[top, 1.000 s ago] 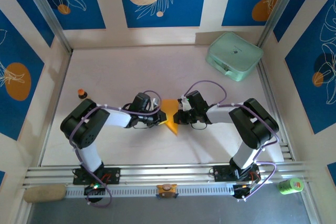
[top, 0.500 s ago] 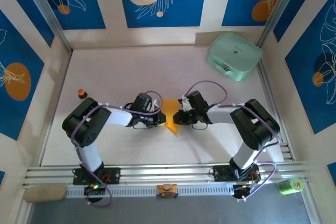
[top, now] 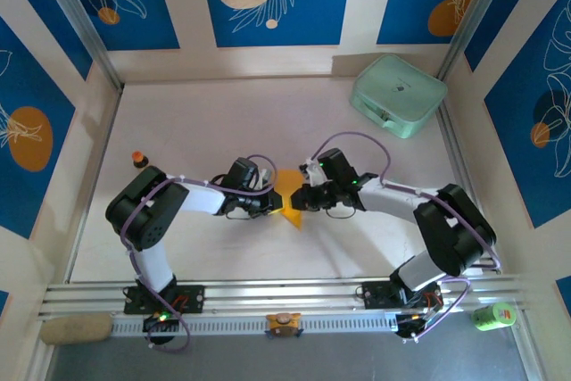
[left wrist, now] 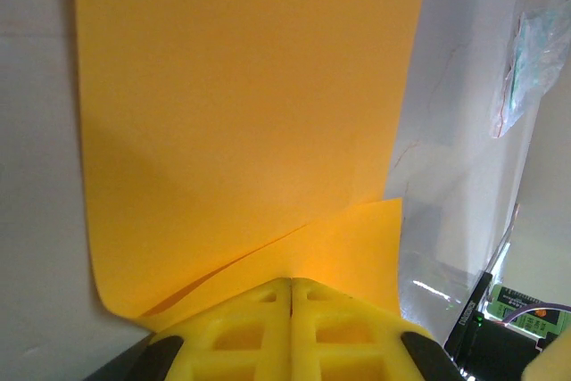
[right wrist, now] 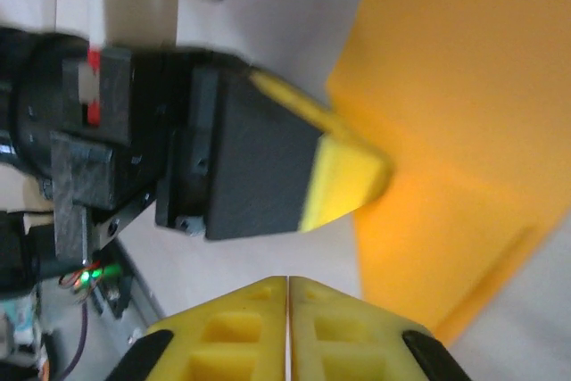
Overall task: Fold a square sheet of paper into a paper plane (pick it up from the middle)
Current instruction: Third fold the triangle at the center of the table.
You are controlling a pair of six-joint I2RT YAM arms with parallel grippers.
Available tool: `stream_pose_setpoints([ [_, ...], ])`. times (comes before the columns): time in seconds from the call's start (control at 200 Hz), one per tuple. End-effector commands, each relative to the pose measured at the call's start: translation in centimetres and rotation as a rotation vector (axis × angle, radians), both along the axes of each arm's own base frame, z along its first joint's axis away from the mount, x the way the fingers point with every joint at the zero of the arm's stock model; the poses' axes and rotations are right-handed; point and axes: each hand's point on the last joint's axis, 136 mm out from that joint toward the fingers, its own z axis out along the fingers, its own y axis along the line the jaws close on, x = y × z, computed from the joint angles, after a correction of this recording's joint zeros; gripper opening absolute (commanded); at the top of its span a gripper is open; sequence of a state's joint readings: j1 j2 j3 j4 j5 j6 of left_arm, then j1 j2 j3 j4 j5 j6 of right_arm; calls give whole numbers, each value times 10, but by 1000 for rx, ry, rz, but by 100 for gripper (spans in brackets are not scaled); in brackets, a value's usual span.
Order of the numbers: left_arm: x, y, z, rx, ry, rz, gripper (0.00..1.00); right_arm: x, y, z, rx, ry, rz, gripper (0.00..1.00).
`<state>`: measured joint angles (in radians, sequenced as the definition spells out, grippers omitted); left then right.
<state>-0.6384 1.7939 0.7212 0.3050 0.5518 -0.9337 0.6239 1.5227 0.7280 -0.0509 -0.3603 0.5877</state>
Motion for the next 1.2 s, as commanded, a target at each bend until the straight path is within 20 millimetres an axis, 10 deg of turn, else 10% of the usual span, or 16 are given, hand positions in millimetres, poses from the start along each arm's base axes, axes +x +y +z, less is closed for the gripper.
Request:
stream_pose_setpoints([
  [0.0,-4,5,-13,55,24,-2,0,-17,8,-10,-41,69,55,6],
  [1.195,-3,4,-12,63,23,-10,0,-26,-8,-54,-214,132,28,4],
])
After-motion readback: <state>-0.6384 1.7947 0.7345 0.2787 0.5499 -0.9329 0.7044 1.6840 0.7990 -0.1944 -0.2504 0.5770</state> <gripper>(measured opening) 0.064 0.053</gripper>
